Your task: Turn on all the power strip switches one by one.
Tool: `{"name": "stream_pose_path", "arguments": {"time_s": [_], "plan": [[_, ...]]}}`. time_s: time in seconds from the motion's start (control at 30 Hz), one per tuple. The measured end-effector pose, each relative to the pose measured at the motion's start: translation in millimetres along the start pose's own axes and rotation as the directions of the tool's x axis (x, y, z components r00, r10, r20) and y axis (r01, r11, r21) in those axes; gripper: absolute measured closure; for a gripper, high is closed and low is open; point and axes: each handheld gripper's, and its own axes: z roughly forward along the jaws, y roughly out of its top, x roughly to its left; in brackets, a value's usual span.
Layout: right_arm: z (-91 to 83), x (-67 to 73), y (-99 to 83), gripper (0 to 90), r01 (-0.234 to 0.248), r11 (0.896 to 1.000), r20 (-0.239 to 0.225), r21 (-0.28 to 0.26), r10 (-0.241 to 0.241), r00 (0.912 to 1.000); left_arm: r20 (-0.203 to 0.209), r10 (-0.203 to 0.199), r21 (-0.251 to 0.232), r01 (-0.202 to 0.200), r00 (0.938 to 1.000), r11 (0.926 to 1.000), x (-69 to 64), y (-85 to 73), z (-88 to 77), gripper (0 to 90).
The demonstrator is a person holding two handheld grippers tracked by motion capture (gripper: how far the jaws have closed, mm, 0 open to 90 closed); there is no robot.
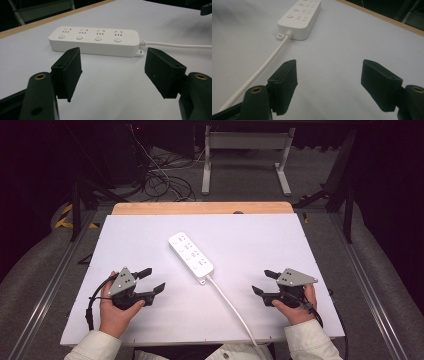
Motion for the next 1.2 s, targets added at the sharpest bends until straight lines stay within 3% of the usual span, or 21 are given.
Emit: {"name": "stream_pose_path", "arguments": {"time_s": [0.1, 0.2, 0.27, 0.4, 0.57, 0.9, 1.1, 1.2], "plan": [[0.2, -0.4, -0.5, 31.2, -0.003, 1.000, -0.002, 0.000, 0.003, 1.0000, 0.012, -0.015, -0.001, 0.015, 0.9998, 0.9999, -1.4, 2.6, -1.1, 35.0], [0.2, -0.6, -1.0, 31.4, -0.007, 1.000, 0.001, 0.002, 0.007, 1.0000, 0.018, -0.003, 0.000, 0.003, 0.9998, 1.0000, -2.0, 4.5, -0.8, 37.8], [0.6, -0.3, -1.0, 31.4, -0.008, 1.000, 0.001, 0.001, 0.008, 1.0000, 0.019, 0.021, 0.008, -0.021, 0.9996, 0.9997, -4.6, 7.5, 0.2, 38.1], [1.3, -0.2, -1.1, 31.4, -0.001, 1.000, 0.001, 0.002, 0.001, 1.0000, 0.020, 0.026, 0.011, -0.026, 0.9995, 0.9996, -6.1, 11.4, 0.8, 38.6], [2.1, 0.2, -1.1, 33.2, -0.001, 1.000, 0.000, 0.005, 0.001, 1.0000, 0.035, 0.005, 0.019, -0.006, 0.9994, 0.9998, -7.6, 18.3, 1.8, 40.9], [2.1, 1.1, -1.1, 34.8, -0.004, 1.000, -0.008, 0.009, 0.004, 1.0000, 0.067, 0.031, 0.039, -0.034, 0.9973, 0.9987, -11.3, 35.0, 10.1, 43.0], [2.1, 1.3, -1.1, 34.8, -0.001, 1.000, -0.013, 0.007, 0.001, 0.9999, 0.079, 0.025, 0.046, -0.029, 0.9966, 0.9985, -12.3, 40.5, 12.6, 42.8], [1.9, 1.9, -0.7, 34.7, -0.003, 1.000, -0.012, 0.006, 0.003, 0.9999, 0.093, 0.028, 0.059, -0.034, 0.9953, 0.9977, -11.6, 45.0, 15.5, 49.7]]}}
